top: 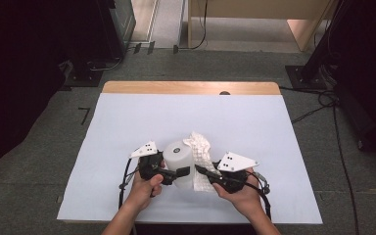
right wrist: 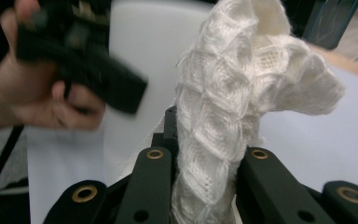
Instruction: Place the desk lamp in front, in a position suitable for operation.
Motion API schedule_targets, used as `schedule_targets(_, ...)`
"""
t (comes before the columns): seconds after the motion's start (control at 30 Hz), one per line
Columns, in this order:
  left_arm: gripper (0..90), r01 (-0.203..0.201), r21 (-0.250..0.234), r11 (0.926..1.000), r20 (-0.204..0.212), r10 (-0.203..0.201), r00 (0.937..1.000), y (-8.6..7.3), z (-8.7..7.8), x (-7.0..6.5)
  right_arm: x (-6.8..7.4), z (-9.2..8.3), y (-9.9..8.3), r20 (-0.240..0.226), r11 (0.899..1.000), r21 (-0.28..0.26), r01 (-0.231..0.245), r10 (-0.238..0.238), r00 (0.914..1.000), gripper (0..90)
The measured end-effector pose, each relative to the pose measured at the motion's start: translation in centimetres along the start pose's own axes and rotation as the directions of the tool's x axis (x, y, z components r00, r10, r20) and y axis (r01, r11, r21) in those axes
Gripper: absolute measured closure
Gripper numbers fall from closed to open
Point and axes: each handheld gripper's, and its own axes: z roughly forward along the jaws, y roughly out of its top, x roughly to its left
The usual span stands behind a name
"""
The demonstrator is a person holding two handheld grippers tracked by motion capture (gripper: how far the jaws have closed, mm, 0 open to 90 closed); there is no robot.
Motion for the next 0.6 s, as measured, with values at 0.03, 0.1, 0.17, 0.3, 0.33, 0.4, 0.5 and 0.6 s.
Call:
schedule_targets(0.03,8.1,0.003,-0.010,0.9999,0.003,-0.003,1.0000,0.1,-0.2,0.1,-0.1,0.2,-0.2,-0.002,1.000,0.020,0.000,0.000,1.0000,79.3)
schedule_targets(0.1,8.1,0.009,-0.019,0.9998,0.010,-0.008,0.9999,0.2,-0.4,0.2,-0.1,0.4,-0.3,0.003,1.000,0.030,0.000,0.000,1.0000,79.3)
schedule_targets(0.17,8.1,-0.006,0.003,1.0000,0.009,0.006,0.9999,0.0,0.0,0.0,-0.1,0.3,0.0,0.013,1.000,0.009,-0.003,0.002,0.9999,79.3)
schedule_targets(0.3,8.1,-0.045,0.053,0.9976,0.005,0.044,0.9990,-0.4,0.9,-0.6,0.1,-0.7,0.9,0.033,0.998,-0.059,0.009,-0.007,0.9994,79.3)
schedule_targets(0.33,8.1,-0.043,0.051,0.9978,0.007,0.043,0.9991,-0.4,1.0,-0.7,0.1,-0.9,1.0,0.036,0.997,-0.076,0.006,-0.003,0.9993,79.3)
schedule_targets(0.4,8.1,-0.038,0.041,0.9984,0.007,0.038,0.9993,-0.3,0.9,-0.7,0.0,-0.9,0.8,0.029,0.998,-0.064,-0.001,0.003,0.9996,79.3)
schedule_targets(0.5,8.1,-0.031,0.015,0.9994,-0.017,0.031,0.9994,0.0,0.2,-0.3,-0.3,-0.1,0.1,0.008,1.000,0.007,-0.022,0.022,0.9997,79.3)
schedule_targets(0.6,8.1,-0.057,-0.019,0.9982,-0.076,0.055,0.9956,0.3,-0.4,-0.3,-0.4,0.3,-0.2,0.028,0.999,0.034,-0.021,0.020,0.9994,79.3)
